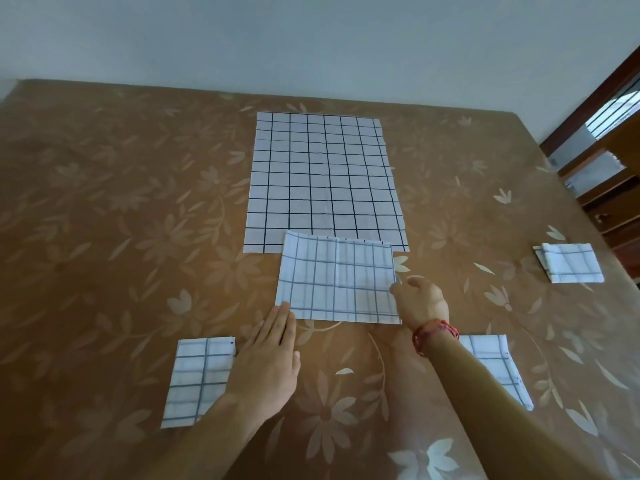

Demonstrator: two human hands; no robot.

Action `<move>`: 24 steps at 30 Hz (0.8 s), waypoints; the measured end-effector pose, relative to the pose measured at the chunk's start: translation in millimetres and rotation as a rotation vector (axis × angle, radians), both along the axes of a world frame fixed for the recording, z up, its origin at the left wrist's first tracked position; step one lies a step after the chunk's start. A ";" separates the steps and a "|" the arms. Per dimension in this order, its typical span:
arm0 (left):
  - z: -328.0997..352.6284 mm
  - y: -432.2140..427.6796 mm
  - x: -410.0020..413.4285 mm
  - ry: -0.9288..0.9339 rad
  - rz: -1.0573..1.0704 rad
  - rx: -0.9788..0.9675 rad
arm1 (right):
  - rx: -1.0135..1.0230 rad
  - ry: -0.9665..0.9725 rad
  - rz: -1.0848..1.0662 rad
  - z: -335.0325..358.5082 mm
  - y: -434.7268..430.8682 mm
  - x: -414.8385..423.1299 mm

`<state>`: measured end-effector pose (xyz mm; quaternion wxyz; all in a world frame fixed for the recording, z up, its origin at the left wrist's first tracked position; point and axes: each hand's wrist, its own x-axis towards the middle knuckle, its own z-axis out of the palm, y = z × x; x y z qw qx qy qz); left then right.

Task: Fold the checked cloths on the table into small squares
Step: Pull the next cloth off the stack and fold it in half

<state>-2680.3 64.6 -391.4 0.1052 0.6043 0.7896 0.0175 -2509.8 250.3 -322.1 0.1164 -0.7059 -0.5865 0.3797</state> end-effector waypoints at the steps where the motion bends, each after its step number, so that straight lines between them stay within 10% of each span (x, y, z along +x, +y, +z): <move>1: -1.0 -0.3 -0.3 0.007 -0.007 0.001 | -0.022 0.016 -0.027 0.0 3.6 -1.2; 24: -0.3 -0.2 -1.4 -0.032 -0.008 -0.013 | -0.244 0.253 -0.169 -5.6 23.0 -6.0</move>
